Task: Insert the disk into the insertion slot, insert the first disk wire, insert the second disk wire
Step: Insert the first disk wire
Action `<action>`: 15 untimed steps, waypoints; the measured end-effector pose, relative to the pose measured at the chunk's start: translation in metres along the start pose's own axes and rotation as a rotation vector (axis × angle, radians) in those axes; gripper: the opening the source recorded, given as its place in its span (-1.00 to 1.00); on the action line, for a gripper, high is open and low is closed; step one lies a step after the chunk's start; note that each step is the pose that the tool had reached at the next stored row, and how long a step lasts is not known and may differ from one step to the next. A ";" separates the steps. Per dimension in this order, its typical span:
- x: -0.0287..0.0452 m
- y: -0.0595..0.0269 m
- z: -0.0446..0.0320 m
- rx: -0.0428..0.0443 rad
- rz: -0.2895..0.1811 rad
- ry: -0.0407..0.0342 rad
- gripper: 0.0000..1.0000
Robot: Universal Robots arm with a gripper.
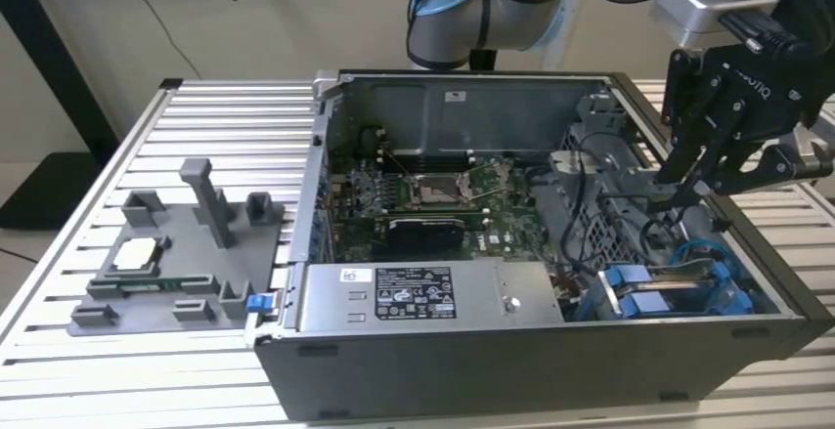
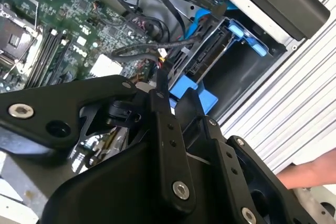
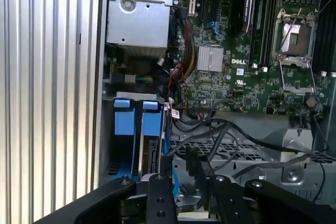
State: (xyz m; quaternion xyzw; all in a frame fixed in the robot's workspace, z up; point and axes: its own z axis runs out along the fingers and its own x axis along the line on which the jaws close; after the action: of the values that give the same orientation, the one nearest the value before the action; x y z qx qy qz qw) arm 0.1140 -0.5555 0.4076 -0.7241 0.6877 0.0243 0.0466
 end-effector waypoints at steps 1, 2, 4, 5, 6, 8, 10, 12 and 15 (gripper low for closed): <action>-0.0004 0.0001 0.0012 0.0025 -0.001 0.0001 1.00; -0.0005 0.0002 0.0023 0.0048 -0.002 0.0000 1.00; -0.0008 0.0005 0.0047 0.0104 -0.004 0.0004 1.00; -0.0014 0.0009 0.0058 0.0131 -0.004 0.0007 1.00; -0.0021 0.0016 0.0068 0.0147 -0.004 0.0007 1.00; -0.0032 0.0033 0.0086 0.0177 -0.004 0.0007 1.00; -0.0037 0.0043 0.0108 0.0221 -0.005 0.0009 1.00; -0.0038 0.0049 0.0131 0.0272 -0.006 0.0012 1.00; -0.0044 0.0059 0.0165 0.0362 -0.007 0.0017 1.00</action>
State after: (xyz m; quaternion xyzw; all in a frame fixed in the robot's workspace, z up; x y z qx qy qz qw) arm 0.1084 -0.5498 0.3914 -0.7254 0.6857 0.0111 0.0592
